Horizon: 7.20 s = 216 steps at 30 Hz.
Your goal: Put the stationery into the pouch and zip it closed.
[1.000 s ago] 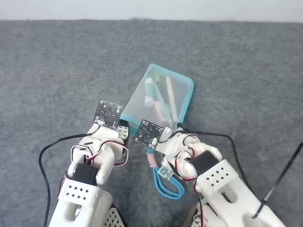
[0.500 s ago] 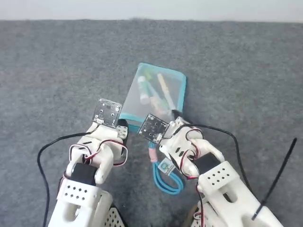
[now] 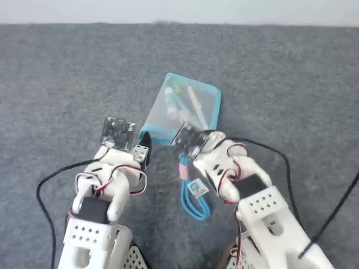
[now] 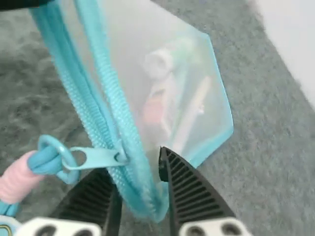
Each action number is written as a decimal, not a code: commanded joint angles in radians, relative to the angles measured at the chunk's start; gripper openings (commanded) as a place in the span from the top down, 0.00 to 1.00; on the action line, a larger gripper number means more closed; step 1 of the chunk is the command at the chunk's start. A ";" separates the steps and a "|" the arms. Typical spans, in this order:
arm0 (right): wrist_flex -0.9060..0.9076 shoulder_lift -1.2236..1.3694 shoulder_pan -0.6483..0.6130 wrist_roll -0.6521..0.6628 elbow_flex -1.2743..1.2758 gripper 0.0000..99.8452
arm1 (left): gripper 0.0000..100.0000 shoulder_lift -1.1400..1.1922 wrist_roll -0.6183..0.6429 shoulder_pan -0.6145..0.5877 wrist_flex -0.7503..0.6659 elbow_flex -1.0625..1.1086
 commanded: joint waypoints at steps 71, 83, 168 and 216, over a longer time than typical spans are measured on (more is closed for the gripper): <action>0.321 -0.005 -0.058 -0.265 -0.265 0.99 | 0.74 -0.394 -0.135 0.301 0.135 0.159; 0.437 -0.074 -0.105 -0.221 -0.261 0.99 | 0.74 -0.394 -0.135 0.301 0.072 0.213; 0.338 -0.179 0.259 -0.035 -0.057 0.99 | 0.99 -0.400 -0.141 -0.061 -0.008 0.234; 0.680 -0.958 0.424 -0.101 0.201 0.98 | 0.76 -0.402 -0.241 -0.055 -0.040 0.263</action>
